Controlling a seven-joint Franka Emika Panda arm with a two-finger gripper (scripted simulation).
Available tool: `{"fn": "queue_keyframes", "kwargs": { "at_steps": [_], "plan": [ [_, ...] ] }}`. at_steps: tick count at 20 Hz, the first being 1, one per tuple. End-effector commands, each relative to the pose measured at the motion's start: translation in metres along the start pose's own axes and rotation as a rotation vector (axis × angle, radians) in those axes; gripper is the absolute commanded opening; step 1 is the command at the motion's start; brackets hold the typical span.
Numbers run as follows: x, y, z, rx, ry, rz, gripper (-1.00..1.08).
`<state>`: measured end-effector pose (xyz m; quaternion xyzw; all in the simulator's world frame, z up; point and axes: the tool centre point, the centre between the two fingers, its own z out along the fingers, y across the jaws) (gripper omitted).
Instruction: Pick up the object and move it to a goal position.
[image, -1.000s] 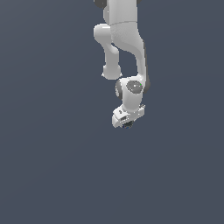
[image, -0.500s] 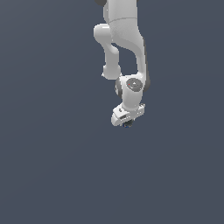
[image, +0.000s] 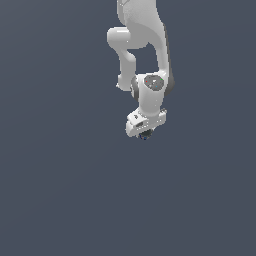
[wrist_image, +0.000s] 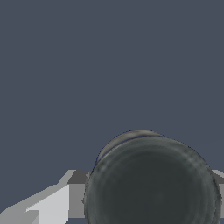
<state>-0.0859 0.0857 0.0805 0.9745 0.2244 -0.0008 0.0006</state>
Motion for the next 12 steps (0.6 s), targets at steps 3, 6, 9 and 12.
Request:
{"fn": "queue_keyframes", "kwargs": {
  "at_steps": [3, 6, 9, 12],
  "plan": [
    [-0.005, 0.004, -0.042, 0.000, 0.001, -0.001, -1.00],
    [-0.009, 0.006, -0.074, 0.000, 0.002, -0.001, -1.00],
    [-0.012, 0.009, -0.107, 0.001, 0.002, -0.001, -1.00],
    [-0.016, 0.012, -0.140, 0.002, 0.002, -0.002, -1.00]
  ]
}}
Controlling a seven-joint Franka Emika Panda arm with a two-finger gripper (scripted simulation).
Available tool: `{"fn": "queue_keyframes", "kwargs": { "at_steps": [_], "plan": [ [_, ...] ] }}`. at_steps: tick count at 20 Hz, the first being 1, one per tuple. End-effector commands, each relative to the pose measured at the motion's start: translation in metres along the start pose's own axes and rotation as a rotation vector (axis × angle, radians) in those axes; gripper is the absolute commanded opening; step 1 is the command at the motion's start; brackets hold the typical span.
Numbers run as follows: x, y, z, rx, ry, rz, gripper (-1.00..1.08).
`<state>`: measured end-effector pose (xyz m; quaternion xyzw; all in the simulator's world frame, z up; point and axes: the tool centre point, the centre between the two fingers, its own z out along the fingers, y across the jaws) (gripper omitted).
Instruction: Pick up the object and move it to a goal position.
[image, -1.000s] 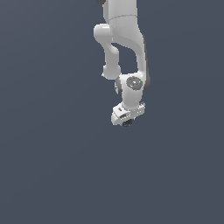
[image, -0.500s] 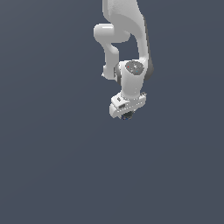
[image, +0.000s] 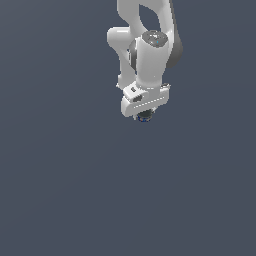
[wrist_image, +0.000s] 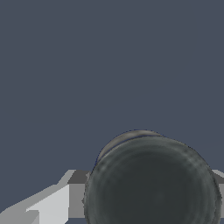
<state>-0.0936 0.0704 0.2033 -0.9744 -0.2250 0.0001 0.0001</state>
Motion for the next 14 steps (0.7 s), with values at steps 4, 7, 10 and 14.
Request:
{"fn": "queue_keyframes", "kwargs": {
  "at_steps": [4, 7, 10, 14],
  "plan": [
    [-0.007, 0.005, -0.059, 0.002, 0.001, -0.001, -1.00],
    [-0.010, 0.007, -0.090, 0.002, 0.001, -0.001, -1.00],
    [-0.013, 0.010, -0.120, 0.002, 0.001, -0.001, -1.00],
    [-0.017, 0.015, -0.161, 0.002, 0.001, -0.001, -1.00]
  ]
}}
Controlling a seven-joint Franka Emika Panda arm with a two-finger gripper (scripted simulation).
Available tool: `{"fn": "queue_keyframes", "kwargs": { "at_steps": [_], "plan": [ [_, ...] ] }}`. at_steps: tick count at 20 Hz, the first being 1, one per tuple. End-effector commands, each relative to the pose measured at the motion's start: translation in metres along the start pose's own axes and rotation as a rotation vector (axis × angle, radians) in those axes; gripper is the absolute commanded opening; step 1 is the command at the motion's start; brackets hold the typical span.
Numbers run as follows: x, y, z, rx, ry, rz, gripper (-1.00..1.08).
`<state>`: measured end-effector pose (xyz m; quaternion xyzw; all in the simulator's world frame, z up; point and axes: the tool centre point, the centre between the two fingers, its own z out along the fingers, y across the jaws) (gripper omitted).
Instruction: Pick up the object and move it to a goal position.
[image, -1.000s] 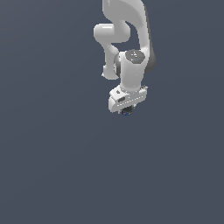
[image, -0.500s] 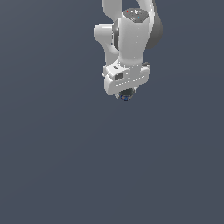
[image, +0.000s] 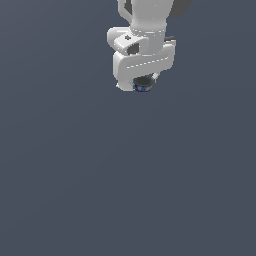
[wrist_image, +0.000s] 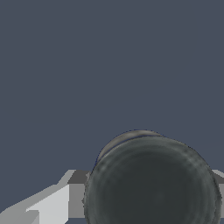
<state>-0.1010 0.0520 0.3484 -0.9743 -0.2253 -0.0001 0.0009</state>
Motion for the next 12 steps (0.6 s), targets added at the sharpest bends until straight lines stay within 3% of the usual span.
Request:
{"fn": "queue_keyframes", "kwargs": {
  "at_steps": [1, 12],
  "plan": [
    [-0.003, 0.003, -0.026, 0.000, 0.000, 0.001, -1.00],
    [-0.007, 0.012, -0.100, -0.001, 0.000, 0.002, -1.00]
  ]
}}
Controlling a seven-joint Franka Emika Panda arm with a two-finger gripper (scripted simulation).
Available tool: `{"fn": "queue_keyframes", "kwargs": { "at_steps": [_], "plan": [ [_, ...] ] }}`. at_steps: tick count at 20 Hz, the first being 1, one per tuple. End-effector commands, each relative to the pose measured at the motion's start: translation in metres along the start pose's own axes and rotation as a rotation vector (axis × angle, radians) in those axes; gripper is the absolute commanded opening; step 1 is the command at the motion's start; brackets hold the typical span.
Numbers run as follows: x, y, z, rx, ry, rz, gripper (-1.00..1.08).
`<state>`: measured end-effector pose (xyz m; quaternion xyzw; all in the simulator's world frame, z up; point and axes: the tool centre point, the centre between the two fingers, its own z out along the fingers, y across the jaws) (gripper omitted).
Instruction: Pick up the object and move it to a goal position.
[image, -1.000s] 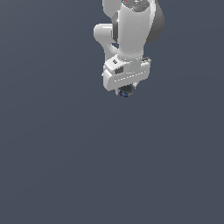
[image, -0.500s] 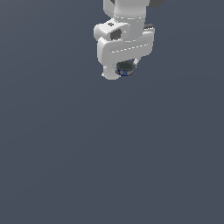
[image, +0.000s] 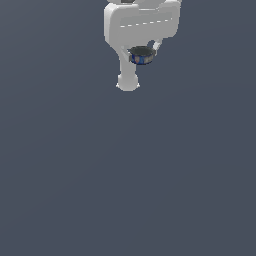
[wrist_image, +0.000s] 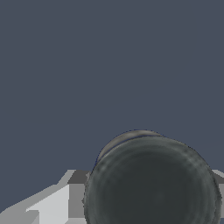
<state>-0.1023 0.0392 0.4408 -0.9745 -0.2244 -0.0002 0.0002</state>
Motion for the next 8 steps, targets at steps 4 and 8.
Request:
{"fn": "queue_keyframes", "kwargs": {
  "at_steps": [4, 8],
  "plan": [
    [0.000, 0.003, -0.019, 0.000, 0.000, 0.000, -1.00],
    [0.000, 0.003, -0.023, 0.000, 0.000, 0.000, -1.00]
  ]
}}
